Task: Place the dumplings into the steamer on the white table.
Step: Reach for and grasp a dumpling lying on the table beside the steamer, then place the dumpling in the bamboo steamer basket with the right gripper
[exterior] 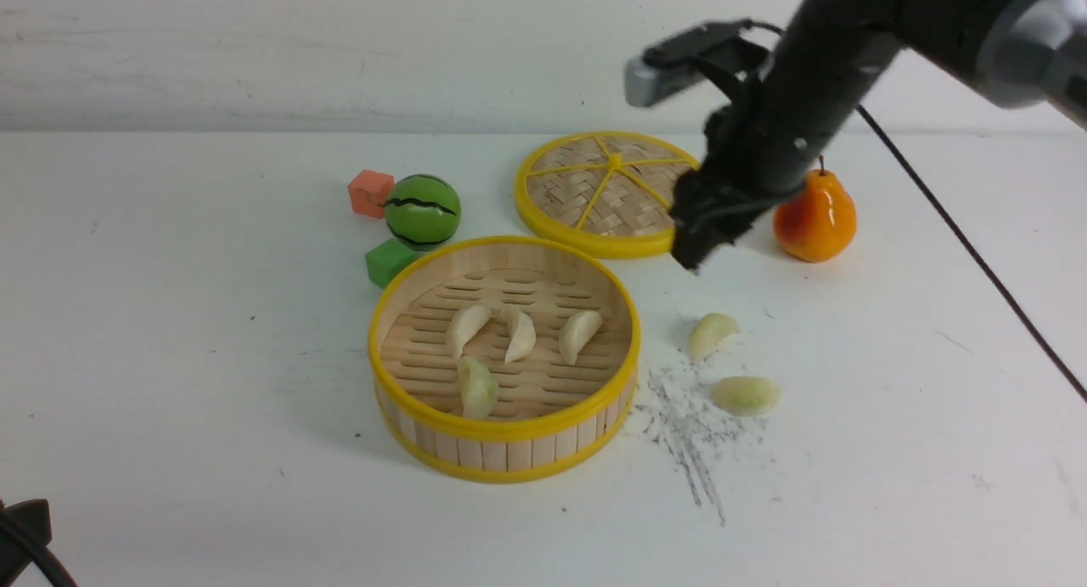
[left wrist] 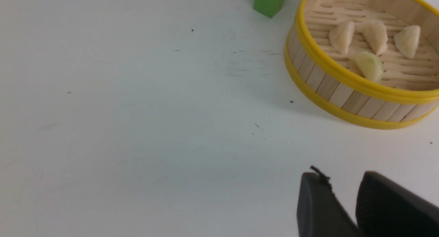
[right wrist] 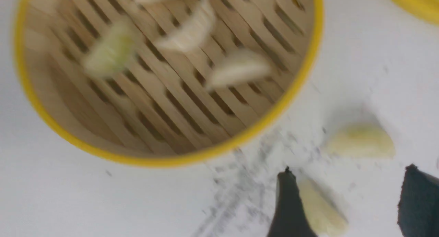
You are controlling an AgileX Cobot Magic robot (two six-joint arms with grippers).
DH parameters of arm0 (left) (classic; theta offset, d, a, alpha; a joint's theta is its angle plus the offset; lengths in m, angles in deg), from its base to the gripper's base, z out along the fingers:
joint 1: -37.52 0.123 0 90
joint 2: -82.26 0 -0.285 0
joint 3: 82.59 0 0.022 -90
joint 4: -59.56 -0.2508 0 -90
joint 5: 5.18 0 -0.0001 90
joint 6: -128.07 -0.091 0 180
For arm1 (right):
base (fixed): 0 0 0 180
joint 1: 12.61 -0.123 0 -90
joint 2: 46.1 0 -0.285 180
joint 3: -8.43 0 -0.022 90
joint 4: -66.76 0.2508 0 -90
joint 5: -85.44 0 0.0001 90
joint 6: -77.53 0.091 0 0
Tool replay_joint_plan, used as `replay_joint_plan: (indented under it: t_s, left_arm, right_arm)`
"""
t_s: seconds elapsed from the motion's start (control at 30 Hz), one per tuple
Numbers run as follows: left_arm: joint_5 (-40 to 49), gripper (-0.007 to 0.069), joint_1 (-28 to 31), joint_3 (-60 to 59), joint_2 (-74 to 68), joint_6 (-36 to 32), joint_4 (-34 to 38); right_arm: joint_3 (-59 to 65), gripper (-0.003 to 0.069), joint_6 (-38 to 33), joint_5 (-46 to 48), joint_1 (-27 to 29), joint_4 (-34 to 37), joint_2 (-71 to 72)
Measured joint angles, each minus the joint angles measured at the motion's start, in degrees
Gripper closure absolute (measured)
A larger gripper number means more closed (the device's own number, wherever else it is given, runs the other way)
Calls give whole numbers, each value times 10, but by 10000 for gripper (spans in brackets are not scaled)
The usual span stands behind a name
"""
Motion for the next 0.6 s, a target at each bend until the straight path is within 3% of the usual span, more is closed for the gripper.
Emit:
replay_joint_plan:
  t_s: [0.23,0.43,0.6]
  left_arm:
    - [-20,449,0,0,0,0,-3]
    - [-22,447,0,0,0,0,-5]
    - [-22,447,0,0,0,0,-5]
  right_arm:
    - [114,244,-126,-35,12,-47,-36]
    - [119,251,-137,-68,12,-46,-69]
    - [120,377,-137,-69,12,-44,-84]
